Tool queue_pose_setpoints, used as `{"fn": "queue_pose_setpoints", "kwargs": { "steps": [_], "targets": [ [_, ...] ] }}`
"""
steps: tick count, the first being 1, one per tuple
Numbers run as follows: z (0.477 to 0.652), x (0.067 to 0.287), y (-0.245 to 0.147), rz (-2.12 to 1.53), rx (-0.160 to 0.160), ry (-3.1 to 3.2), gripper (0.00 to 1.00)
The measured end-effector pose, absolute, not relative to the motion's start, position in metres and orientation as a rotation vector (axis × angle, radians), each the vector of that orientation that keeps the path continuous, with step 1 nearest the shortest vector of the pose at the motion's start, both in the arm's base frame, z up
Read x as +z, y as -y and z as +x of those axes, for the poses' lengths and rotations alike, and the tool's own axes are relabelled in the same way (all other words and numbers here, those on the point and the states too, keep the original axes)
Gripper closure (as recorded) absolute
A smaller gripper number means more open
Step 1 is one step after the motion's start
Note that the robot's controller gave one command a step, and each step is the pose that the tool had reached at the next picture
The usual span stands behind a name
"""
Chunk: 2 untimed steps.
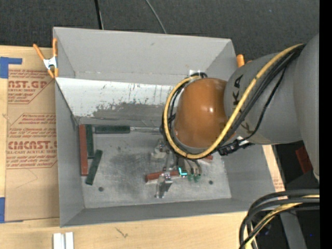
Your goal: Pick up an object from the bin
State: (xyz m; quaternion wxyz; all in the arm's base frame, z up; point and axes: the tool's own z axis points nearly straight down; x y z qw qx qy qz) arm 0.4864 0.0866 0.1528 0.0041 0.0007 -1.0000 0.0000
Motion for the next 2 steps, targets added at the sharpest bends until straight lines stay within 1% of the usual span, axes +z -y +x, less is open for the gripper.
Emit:
{"fn": "queue_pose_setpoints", "kwargs": {
  "steps": [1,2],
  "targets": [
    [0.488,0.157,-0.086,0.001,-0.001,3.141,0.00],
    [0.499,0.075,-0.047,-0.107,-0.004,3.144,1.00]
  ]
}}
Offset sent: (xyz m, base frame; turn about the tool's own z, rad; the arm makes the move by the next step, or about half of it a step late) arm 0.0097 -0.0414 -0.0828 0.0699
